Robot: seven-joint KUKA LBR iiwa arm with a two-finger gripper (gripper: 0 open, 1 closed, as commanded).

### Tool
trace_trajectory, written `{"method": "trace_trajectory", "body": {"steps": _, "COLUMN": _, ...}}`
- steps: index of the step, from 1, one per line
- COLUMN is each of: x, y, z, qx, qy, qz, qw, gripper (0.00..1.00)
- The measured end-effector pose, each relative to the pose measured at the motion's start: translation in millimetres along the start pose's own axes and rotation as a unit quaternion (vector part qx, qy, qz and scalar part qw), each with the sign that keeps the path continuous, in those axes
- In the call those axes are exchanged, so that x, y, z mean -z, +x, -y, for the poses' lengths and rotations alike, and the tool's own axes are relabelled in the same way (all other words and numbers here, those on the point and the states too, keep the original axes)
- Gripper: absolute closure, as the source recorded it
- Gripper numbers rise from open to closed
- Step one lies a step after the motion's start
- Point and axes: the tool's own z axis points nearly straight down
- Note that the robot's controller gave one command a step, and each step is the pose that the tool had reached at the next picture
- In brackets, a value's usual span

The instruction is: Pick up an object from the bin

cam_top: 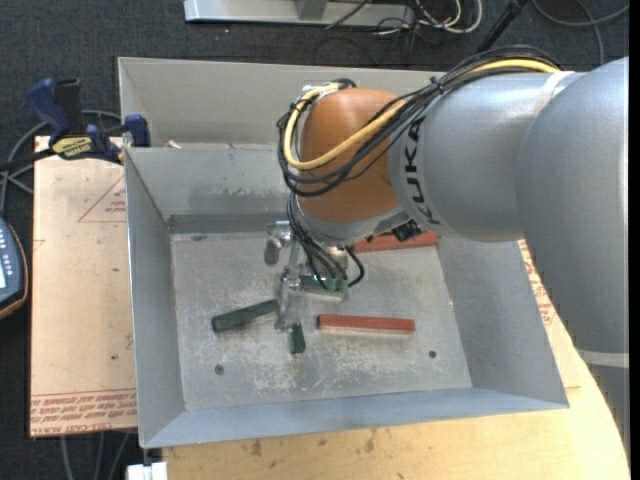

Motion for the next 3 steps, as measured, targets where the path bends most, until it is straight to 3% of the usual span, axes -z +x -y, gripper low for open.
{"method": "trace_trajectory", "body": {"steps": 1, "x": -81.9, "y": -36.7, "z": 84.5, "qx": -0.013, "qy": 0.001, "qz": 0.0021, "qw": 0.9999, "gripper": 0.0}}
{"method": "trace_trajectory", "body": {"steps": 2, "x": -45.6, "y": -55.9, "z": 80.1, "qx": -0.046, "qy": -0.001, "qz": 0.0064, "qw": 0.9989, "gripper": 0.0}}
{"method": "trace_trajectory", "body": {"steps": 3, "x": -46.9, "y": -59.7, "z": 75.3, "qx": -0.069, "qy": -0.001, "qz": 0.005, "qw": 0.9976, "gripper": 0.0}}
